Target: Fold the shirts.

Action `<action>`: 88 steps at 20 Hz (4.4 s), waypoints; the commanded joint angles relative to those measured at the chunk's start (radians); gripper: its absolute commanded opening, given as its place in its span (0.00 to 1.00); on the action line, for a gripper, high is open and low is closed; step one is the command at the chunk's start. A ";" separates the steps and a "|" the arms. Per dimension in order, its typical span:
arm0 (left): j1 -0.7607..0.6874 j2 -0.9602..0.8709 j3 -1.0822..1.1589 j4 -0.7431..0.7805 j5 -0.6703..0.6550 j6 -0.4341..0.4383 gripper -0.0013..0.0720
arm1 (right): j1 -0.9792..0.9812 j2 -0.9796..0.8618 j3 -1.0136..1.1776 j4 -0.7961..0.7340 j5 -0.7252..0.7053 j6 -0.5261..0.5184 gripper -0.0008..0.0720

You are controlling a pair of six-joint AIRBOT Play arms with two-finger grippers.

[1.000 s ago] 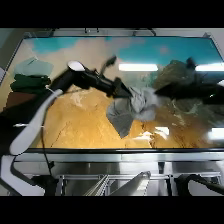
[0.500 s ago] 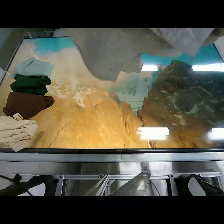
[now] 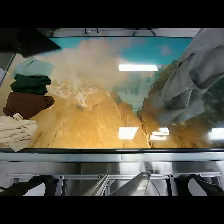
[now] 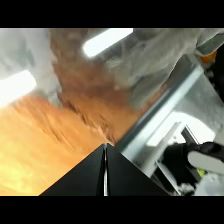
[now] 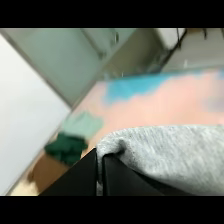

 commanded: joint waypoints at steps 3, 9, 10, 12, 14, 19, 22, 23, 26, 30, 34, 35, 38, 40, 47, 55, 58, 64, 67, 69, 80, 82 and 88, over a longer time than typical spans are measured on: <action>-0.111 0.005 -0.373 0.004 0.106 0.095 0.05 | 0.185 -0.068 -0.248 -0.043 0.037 0.003 0.04; -0.207 -0.045 -0.683 0.002 0.296 0.160 0.05 | 0.530 -0.195 -0.445 -0.044 -0.246 -0.124 0.04; -0.222 -0.071 -0.710 0.002 0.313 0.172 0.05 | 0.581 -0.233 -0.445 -0.044 -0.280 -0.138 0.04; -0.249 -0.128 -0.751 0.003 0.343 0.174 0.08 | 0.645 -0.301 -0.444 -0.044 -0.307 -0.155 0.28; -0.255 -0.173 -0.762 0.004 0.348 0.174 0.52 | 0.621 -0.326 -0.444 -0.066 -0.297 -0.154 0.63; -0.185 -0.195 -0.735 0.009 0.286 0.174 0.92 | 0.270 -0.290 -0.444 -0.222 -0.160 -0.110 0.65; -0.105 -0.171 -0.776 0.039 0.251 0.172 0.92 | 0.002 -0.325 -0.444 -0.298 -0.151 -0.071 0.65; -0.079 -0.169 -0.800 0.037 0.250 0.172 0.92 | -0.063 -0.352 -0.444 -0.298 -0.134 -0.071 0.65; -0.058 -0.174 -0.884 0.027 0.302 0.172 0.92 | -0.143 -0.467 -0.444 -0.299 -0.087 -0.072 0.65; -0.134 -0.253 -0.904 0.027 0.369 0.173 0.92 | -0.095 -0.614 -0.444 -0.297 -0.108 -0.074 0.65; -0.220 -0.384 -0.790 0.004 0.378 0.174 0.92 | -0.018 -0.716 -0.441 -0.227 -0.126 -0.082 0.65; -0.238 -0.418 -0.747 -0.022 0.379 0.174 0.92 | 0.004 -0.729 -0.436 -0.195 -0.132 -0.092 0.64; -0.280 -0.496 -0.636 -0.042 0.362 0.176 0.69 | 0.072 -0.754 -0.391 -0.130 -0.135 -0.107 0.45; -0.284 -0.519 -0.592 -0.043 0.317 0.184 0.03 | 0.101 -0.752 -0.344 -0.129 -0.096 -0.125 0.10; -0.149 -0.272 -0.402 -0.044 0.170 0.128 0.03 | 0.019 -0.463 -0.093 -0.091 0.080 -0.090 0.04; 0.098 0.142 0.003 -0.041 0.118 0.068 0.04 | -0.116 0.022 0.201 0.018 -0.085 -0.090 0.04; 0.150 0.258 -0.025 -0.040 0.082 0.069 0.04 | -0.120 0.138 0.201 0.001 -0.067 -0.090 0.04; 0.150 0.377 -0.402 -0.040 0.069 0.171 0.04 | -0.119 0.138 0.129 -0.044 0.175 -0.003 0.04; 0.150 0.375 -0.607 -0.040 0.091 0.238 0.04 | -0.118 0.142 -0.101 -0.098 0.180 0.034 0.04; 0.150 0.358 -0.737 -0.040 0.142 0.297 0.04 | -0.105 0.134 -0.301 -0.105 0.153 0.029 0.04; 0.150 -0.217 -0.876 -0.040 0.396 0.513 0.04 | 0.128 -0.450 -0.587 0.065 -0.300 -0.312 0.04; 0.150 -0.303 -0.775 -0.040 0.370 0.512 0.18 | 0.135 -0.573 -0.477 0.079 -0.289 -0.323 0.16; 0.190 -0.394 -0.414 0.017 0.192 0.351 1.00 | 0.064 -0.606 -0.192 -0.090 -0.128 -0.255 0.62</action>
